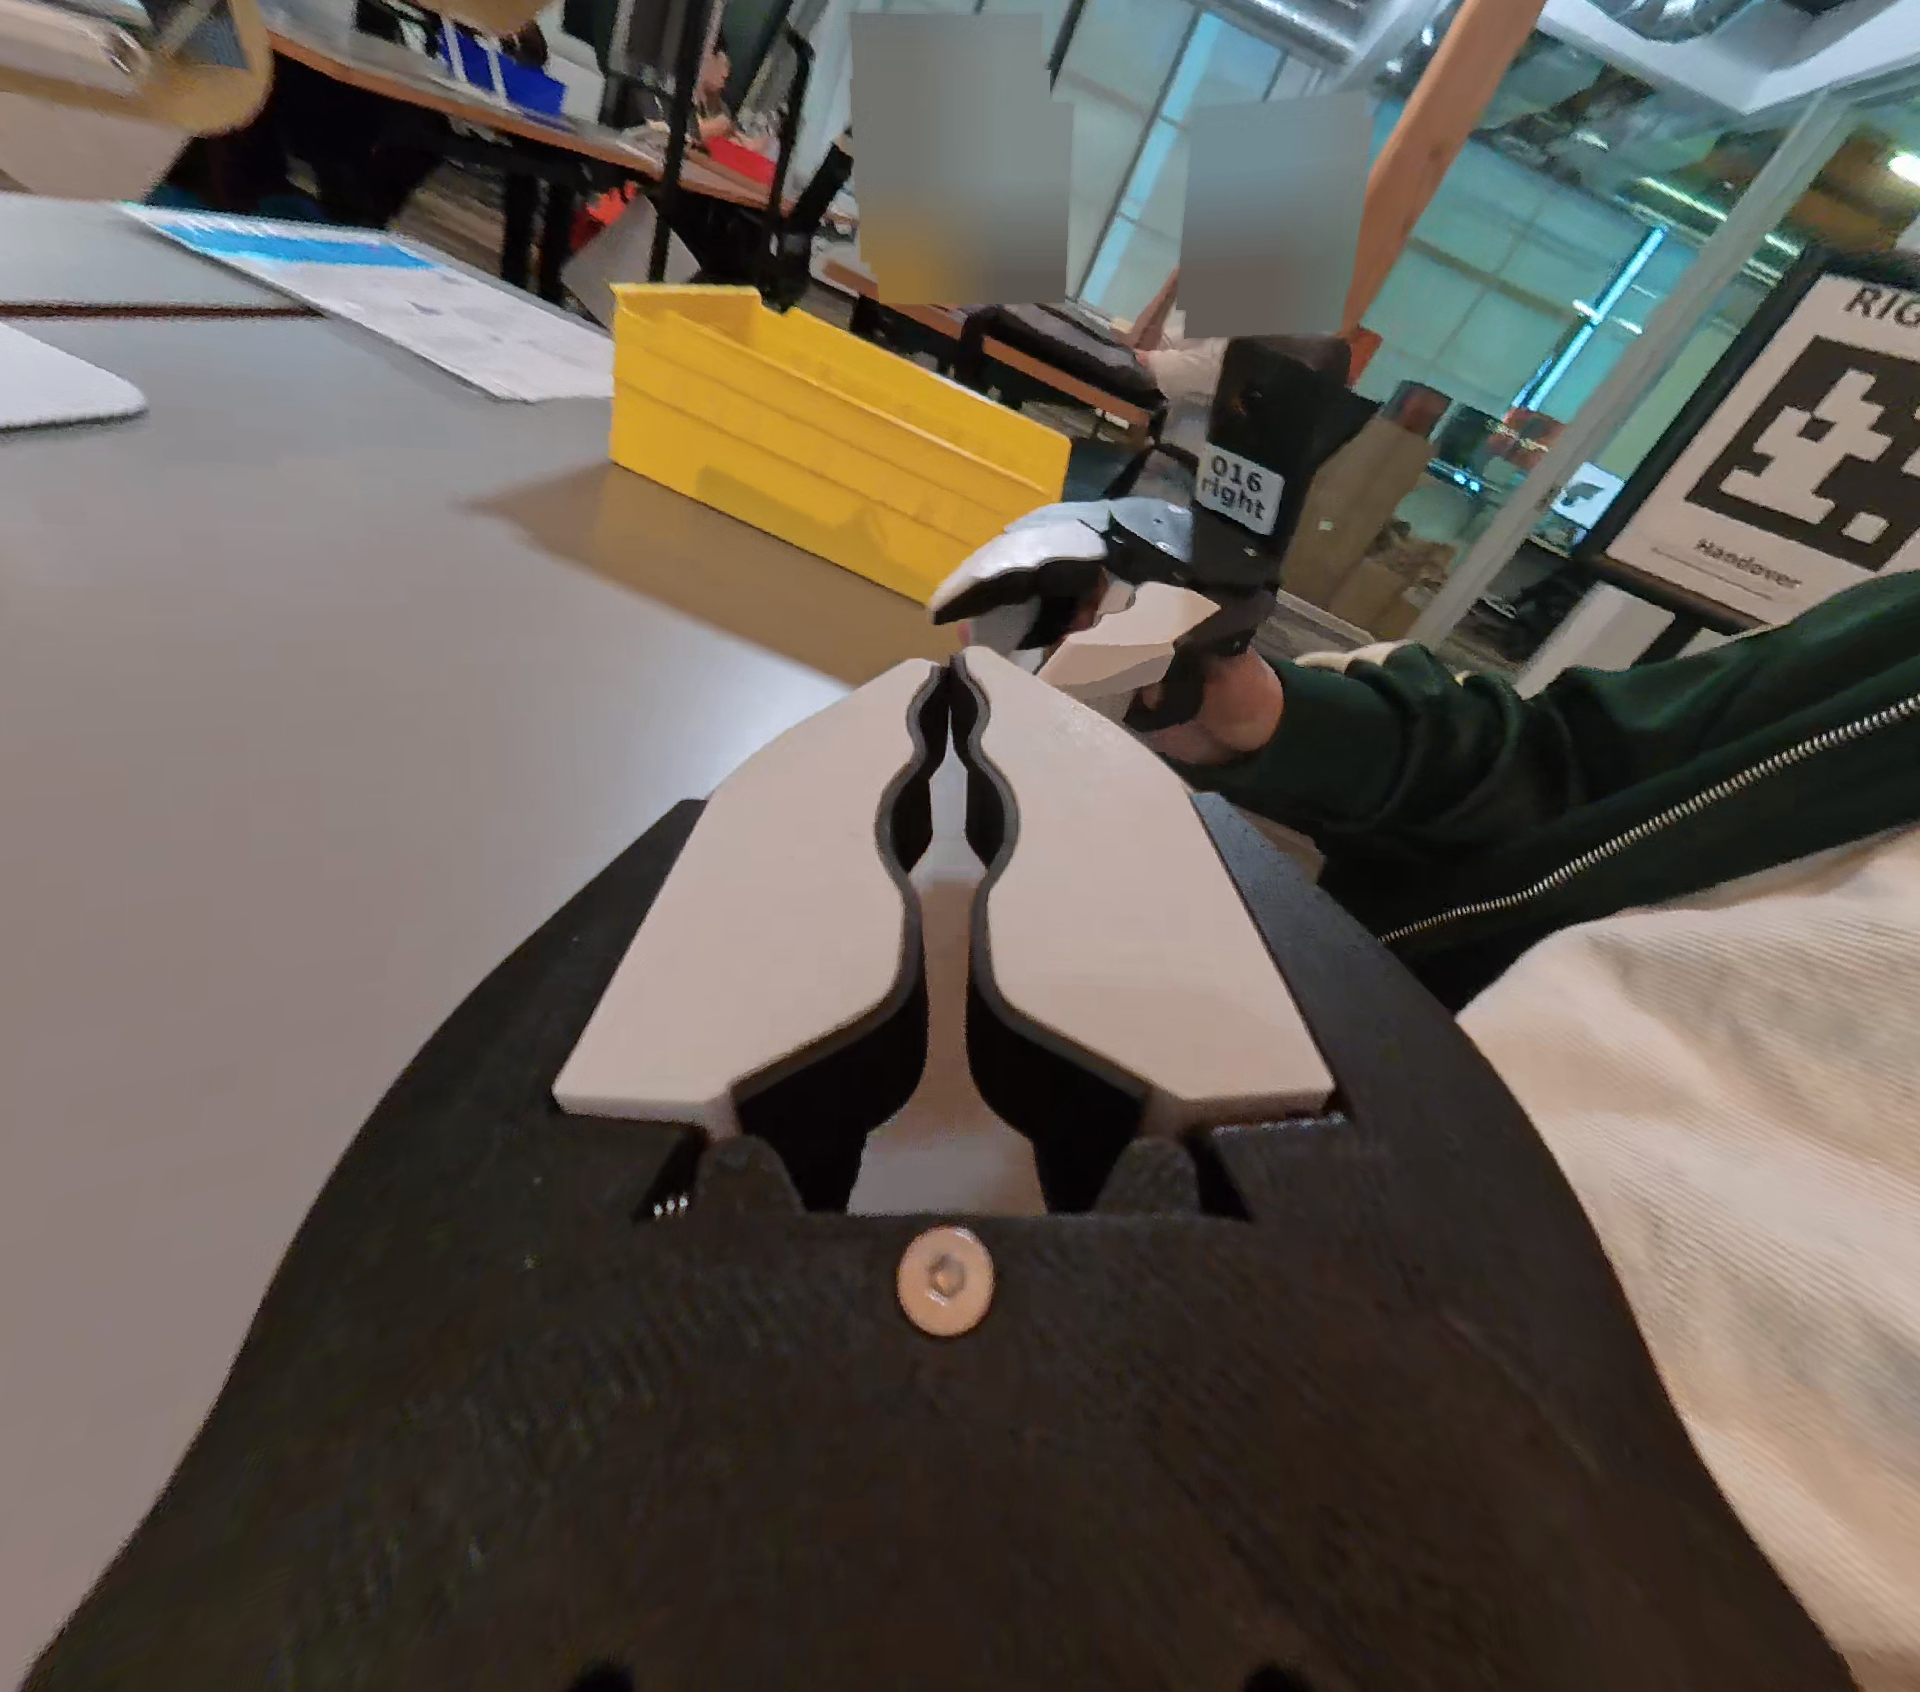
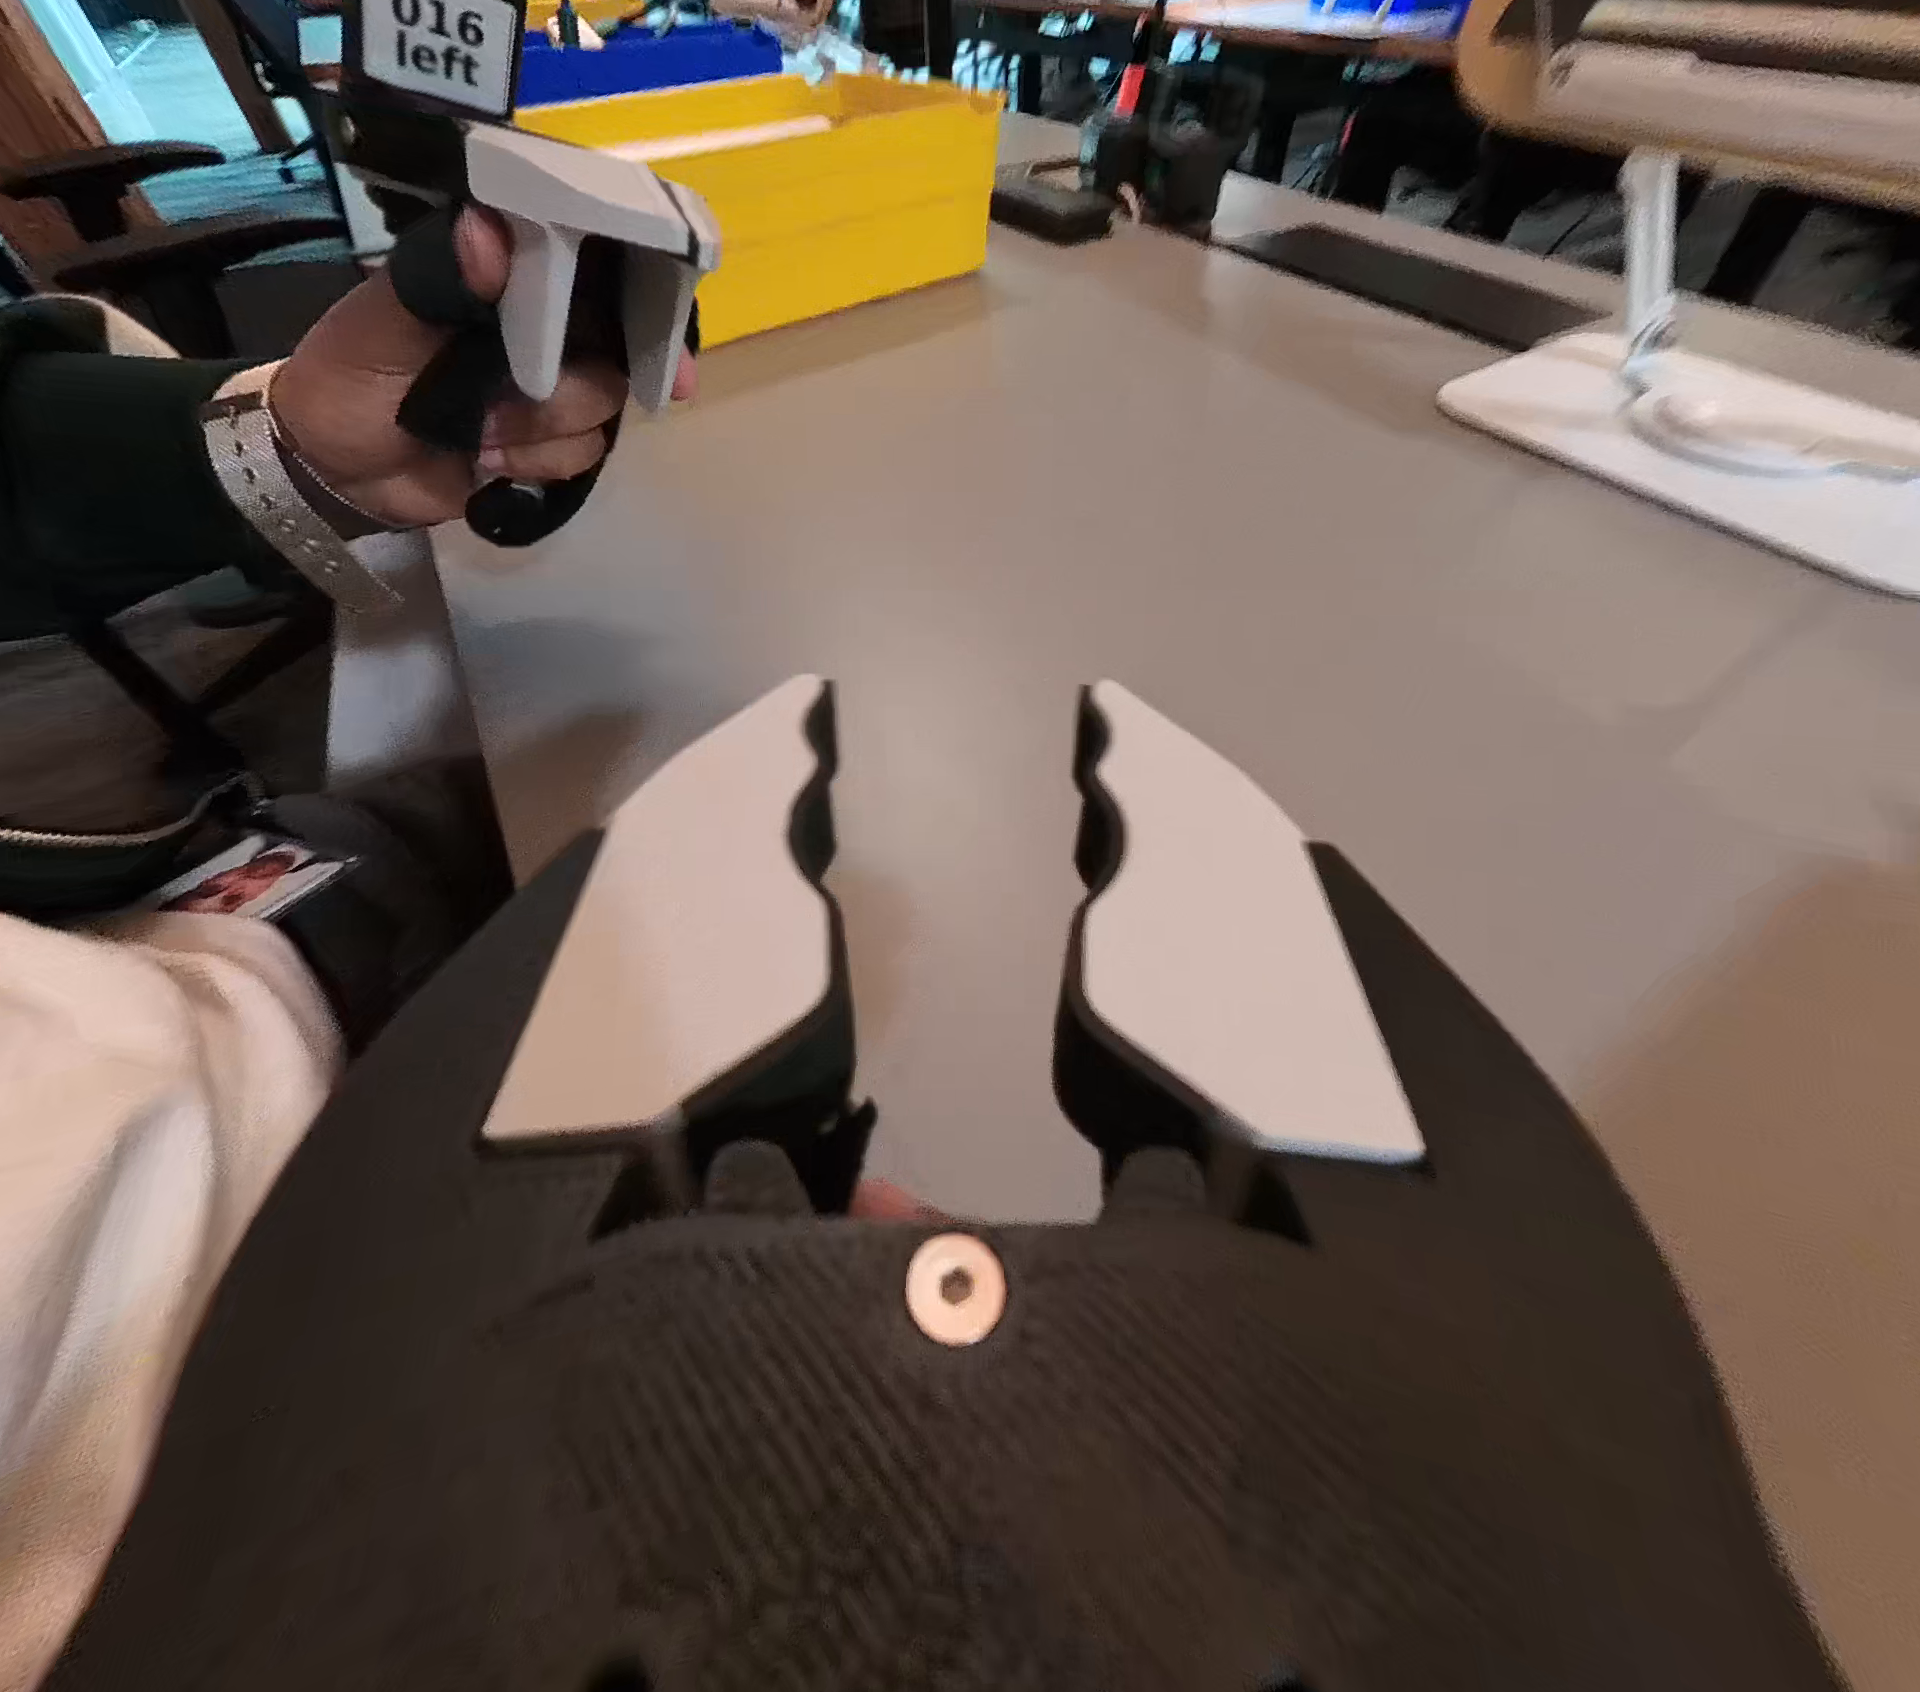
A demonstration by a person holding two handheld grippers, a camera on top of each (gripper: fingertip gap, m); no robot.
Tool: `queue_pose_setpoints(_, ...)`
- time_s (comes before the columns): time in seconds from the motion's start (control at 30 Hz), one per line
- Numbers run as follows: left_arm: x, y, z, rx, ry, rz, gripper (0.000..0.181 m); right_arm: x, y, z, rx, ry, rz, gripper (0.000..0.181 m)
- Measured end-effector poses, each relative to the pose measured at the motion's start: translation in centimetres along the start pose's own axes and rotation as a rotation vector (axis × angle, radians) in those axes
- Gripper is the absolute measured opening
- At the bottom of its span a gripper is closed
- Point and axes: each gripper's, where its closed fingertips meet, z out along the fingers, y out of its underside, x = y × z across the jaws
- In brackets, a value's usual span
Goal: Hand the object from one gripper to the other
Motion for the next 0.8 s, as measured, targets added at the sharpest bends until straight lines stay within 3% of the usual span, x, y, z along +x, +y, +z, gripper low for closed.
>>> queue_pose_setpoints(0.1,-0.4,-2.1,-1.6,0.056,-0.032,0.04,0.003,0.2,-1.8,-1.2,0.086,0.037,-0.069,0.021)
queue_pose_setpoints(0.2,-1.7,-5.5,-5.3,0.085,-0.156,0.158,0.007,-0.4,-2.3,-1.5,0.114,0.022,-0.1,0.018)
queue_pose_setpoints(0.3,-5.1,-9.9,-11.8,0.079,-0.442,0.27,0.013,-0.9,-1.5,-0.9,0.067,-0.013,-0.095,0.02)
queue_pose_setpoints(0.4,-10.6,-11.7,-20.2,-0.04,-0.768,0.185,0.016,-1.3,-0.9,-0.4,0.038,-0.043,-0.084,0.02)
queue_pose_setpoints(0.5,-16.7,-9.7,-28.0,-0.252,-1.035,-0.029,0.016,-1.1,-0.9,-0.3,0.044,-0.047,-0.073,0.02)
queue_pose_setpoints(0.6,-21.4,-5.6,-33.8,-0.515,-1.218,-0.247,0.017,-0.8,-0.8,-0.3,0.047,-0.049,-0.039,0.02)
queue_pose_setpoints(0.8,-25.8,0.3,-36.2,-0.731,-1.257,-0.502,0.014,0.0,-1.0,-0.7,0.069,-0.027,0.012,0.02)
